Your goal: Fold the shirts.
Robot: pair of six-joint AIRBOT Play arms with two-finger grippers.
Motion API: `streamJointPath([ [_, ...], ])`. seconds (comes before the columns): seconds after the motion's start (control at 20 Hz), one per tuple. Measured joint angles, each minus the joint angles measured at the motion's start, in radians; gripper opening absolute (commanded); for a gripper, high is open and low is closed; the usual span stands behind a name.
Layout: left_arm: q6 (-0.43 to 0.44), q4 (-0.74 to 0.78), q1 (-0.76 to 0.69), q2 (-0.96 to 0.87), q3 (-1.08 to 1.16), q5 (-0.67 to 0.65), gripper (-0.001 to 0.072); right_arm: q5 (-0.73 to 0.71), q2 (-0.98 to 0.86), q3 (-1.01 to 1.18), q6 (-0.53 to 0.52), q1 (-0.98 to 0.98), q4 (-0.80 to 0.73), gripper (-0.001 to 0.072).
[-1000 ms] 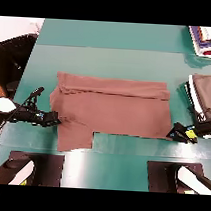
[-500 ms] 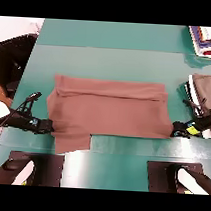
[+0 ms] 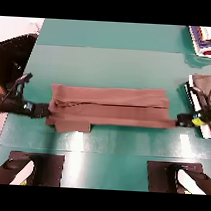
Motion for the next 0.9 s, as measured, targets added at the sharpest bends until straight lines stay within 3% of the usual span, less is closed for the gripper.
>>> streamJointPath([
  [0.4,0.077,-0.034,0.000,-0.484,0.252,0.313,0.0030,-0.124,-0.399,0.362,0.040,0.035,0.042,0.0021],
  [0.45,0.079,-0.034,0.000,-0.525,0.280,0.332,0.0030,-0.128,-0.438,0.393,0.041,0.036,0.054,0.0070],
  [0.5,0.079,-0.034,0.000,-0.554,0.302,0.345,0.0063,-0.132,-0.474,0.422,0.042,0.036,0.066,0.0256],
  [0.55,0.075,-0.034,0.000,-0.576,0.323,0.359,0.0325,-0.137,-0.508,0.452,0.041,0.034,0.079,0.0376],
  [0.6,0.067,-0.032,0.000,-0.591,0.341,0.368,0.0546,-0.138,-0.534,0.475,0.035,0.029,0.106,0.0384],
  [0.85,0.044,-0.035,0.000,-0.621,0.441,0.311,0.0551,-0.109,-0.596,0.536,-0.031,-0.032,0.255,0.0387],
  [0.9,0.041,-0.036,0.000,-0.621,0.457,0.284,0.0458,-0.089,-0.599,0.532,-0.045,-0.051,0.271,0.0387],
])
